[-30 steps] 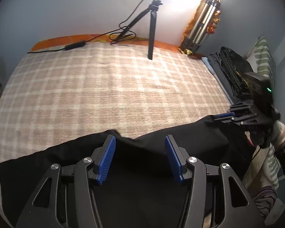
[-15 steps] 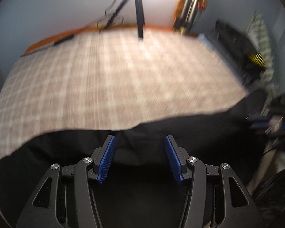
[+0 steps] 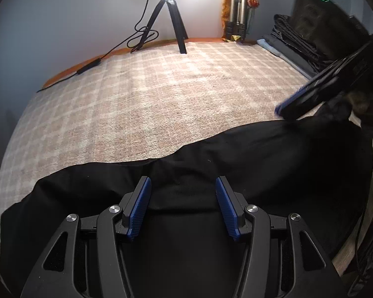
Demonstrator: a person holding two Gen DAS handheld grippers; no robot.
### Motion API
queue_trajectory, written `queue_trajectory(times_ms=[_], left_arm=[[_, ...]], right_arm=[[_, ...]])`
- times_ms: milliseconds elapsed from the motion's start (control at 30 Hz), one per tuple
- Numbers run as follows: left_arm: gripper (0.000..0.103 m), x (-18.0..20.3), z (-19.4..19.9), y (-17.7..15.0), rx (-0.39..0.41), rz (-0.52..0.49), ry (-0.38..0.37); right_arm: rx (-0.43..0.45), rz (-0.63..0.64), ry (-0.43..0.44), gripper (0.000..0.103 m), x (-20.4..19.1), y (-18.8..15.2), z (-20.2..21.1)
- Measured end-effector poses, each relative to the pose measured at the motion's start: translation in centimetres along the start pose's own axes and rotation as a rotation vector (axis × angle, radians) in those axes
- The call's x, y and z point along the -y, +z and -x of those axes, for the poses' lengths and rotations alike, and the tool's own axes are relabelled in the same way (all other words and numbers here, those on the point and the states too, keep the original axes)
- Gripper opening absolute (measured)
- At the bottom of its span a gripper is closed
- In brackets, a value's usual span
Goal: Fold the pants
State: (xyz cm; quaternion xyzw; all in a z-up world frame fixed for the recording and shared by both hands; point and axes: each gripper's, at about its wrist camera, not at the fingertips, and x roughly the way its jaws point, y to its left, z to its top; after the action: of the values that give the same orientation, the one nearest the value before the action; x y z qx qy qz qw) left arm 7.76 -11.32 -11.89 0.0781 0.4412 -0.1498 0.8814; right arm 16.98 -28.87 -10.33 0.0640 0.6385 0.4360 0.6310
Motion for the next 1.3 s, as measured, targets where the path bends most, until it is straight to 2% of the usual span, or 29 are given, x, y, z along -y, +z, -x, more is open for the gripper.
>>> queue_trajectory(times_ms=[67, 100, 133, 233, 333, 367, 433, 500, 567, 667, 733, 800, 867, 900, 1000, 1100, 1200, 1300], left_arm=[[0.053, 0.0, 0.0, -0.1, 0.009, -0.005, -0.002], [0.053, 0.0, 0.1, -0.3, 0.010, -0.002, -0.006], [0.053, -0.1, 0.2, -0.3, 0.007, 0.004, -0.013], [0.053, -1.1, 1.4, -0.2, -0.008, 0.059, -0.051], [0.053, -3.6, 3.8, -0.5, 0.024, 0.148, -0.066], [0.053, -4.9, 4.8, -0.7, 0.036, 0.185, -0.057], [0.053, -7.0, 6.0, -1.3, 0.050, 0.243, -0.031], [0.053, -9.6, 7.2, -2.1, 0.055, 0.313, -0.004], [0.053, -11.3, 7.9, -2.7, 0.054, 0.359, 0.028], [0.053, -13.4, 8.6, -4.0, 0.048, 0.413, 0.091], [0.053, -14.8, 9.1, -5.0, 0.039, 0.474, 0.100], [0.053, -16.1, 10.0, -6.0, 0.032, 0.511, 0.123], [0.053, -17.2, 11.0, -6.9, 0.027, 0.536, 0.156], [0.053, -18.1, 11.9, -7.6, 0.030, 0.568, 0.172], [0.053, -20.8, 14.2, -9.3, 0.047, 0.671, 0.170], [0.053, -22.6, 15.8, -11.1, 0.058, 0.750, 0.150], [0.053, -23.4, 16.6, -12.9, 0.057, 0.808, 0.109], [0.054, -23.4, 16.5, -14.4, 0.043, 0.837, 0.069]], right_arm=[[-0.029, 0.003, 0.037, 0.041, -0.7, -0.2, -1.3], [-0.031, 0.010, 0.036, 0.034, -1.1, -0.3, -1.7], [-0.033, 0.014, 0.030, 0.027, -1.5, -0.4, -2.0], [-0.003, 0.041, -0.021, 0.015, -2.7, 0.4, -2.1], [0.054, 0.146, -0.113, 0.012, -4.8, 0.8, -1.0], [0.075, 0.209, -0.171, 0.012, -6.0, 0.9, -0.4], [0.103, 0.282, -0.225, 0.009, -7.4, 1.1, 0.5], [0.141, 0.383, -0.334, 0.008, -8.7, 1.6, 1.0], [0.174, 0.496, -0.487, 0.007, -9.3, 2.6, 0.6], [0.134, 0.478, -0.527, 0.007, -7.8, 4.7, -1.9], [0.087, 0.503, -0.568, 0.007, -6.7, 5.0, -3.7], [0.062, 0.500, -0.585, 0.009, -5.6, 5.2, -4.6], [0.067, 0.495, -0.631, 0.029, -5.2, 5.6, -4.9], [0.072, 0.487, -0.658, 0.043, -5.1, 5.8, -4.8], [0.109, 0.413, -0.686, 0.044, -4.7, 6.0, -3.1], [0.196, 0.357, -0.697, 0.049, -5.9, 5.2, -1.1], [0.270, 0.326, -0.625, 0.053, -8.1, 3.8, 0.7], [0.311, 0.329, -0.552, 0.054, -11.1, 1.9, 1.5]])
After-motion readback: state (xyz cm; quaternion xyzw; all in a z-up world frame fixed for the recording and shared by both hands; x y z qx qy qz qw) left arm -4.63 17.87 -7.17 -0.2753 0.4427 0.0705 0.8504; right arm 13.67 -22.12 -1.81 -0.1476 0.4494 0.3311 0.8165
